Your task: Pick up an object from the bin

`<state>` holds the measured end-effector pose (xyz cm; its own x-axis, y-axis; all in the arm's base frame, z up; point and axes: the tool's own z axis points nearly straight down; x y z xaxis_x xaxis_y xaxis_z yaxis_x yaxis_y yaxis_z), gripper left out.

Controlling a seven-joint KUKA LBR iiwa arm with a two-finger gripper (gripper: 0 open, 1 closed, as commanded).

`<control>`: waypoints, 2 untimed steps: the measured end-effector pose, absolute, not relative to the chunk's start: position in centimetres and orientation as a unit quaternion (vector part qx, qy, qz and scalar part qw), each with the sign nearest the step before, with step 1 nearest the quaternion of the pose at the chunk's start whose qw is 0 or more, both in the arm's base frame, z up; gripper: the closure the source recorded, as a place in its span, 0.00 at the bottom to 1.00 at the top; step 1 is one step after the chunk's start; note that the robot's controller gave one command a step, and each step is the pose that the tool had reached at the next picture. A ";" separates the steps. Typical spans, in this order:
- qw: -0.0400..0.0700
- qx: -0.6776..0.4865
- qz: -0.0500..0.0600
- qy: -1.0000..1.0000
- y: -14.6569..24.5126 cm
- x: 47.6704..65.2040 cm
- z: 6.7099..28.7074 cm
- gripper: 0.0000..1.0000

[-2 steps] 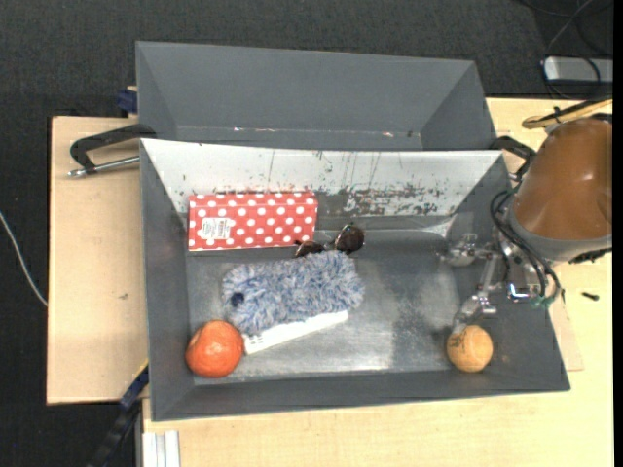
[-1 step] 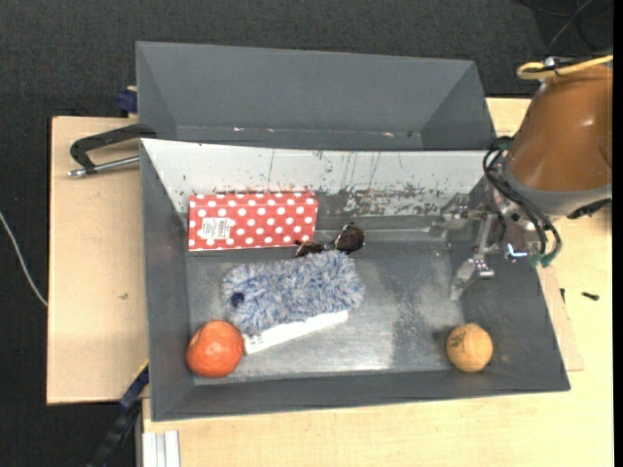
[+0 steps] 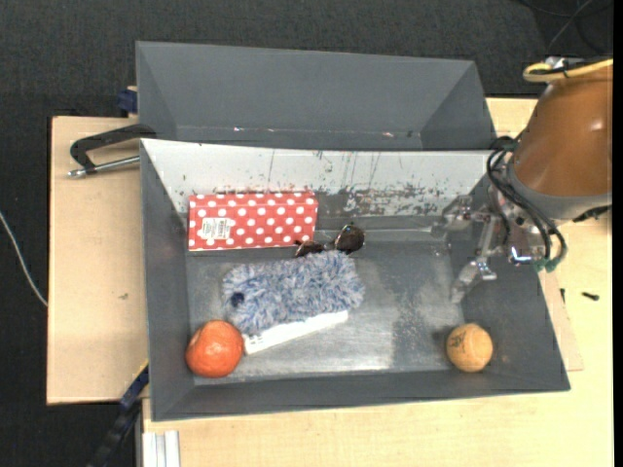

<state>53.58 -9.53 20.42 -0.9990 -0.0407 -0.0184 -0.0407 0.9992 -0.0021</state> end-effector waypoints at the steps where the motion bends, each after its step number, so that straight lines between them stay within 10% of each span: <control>1: 0.002 -0.061 0.000 0.998 -12.1 51.1 16.5 0.00; 2: 0.000 -0.081 0.000 0.997 -14.0 50.1 13.9 0.00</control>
Offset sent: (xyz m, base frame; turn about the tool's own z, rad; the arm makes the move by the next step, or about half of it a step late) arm -0.0365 -0.0466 -0.0668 -0.1230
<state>50.10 -13.97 13.88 -0.9870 -0.1608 0.0000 -0.1608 0.9870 0.0006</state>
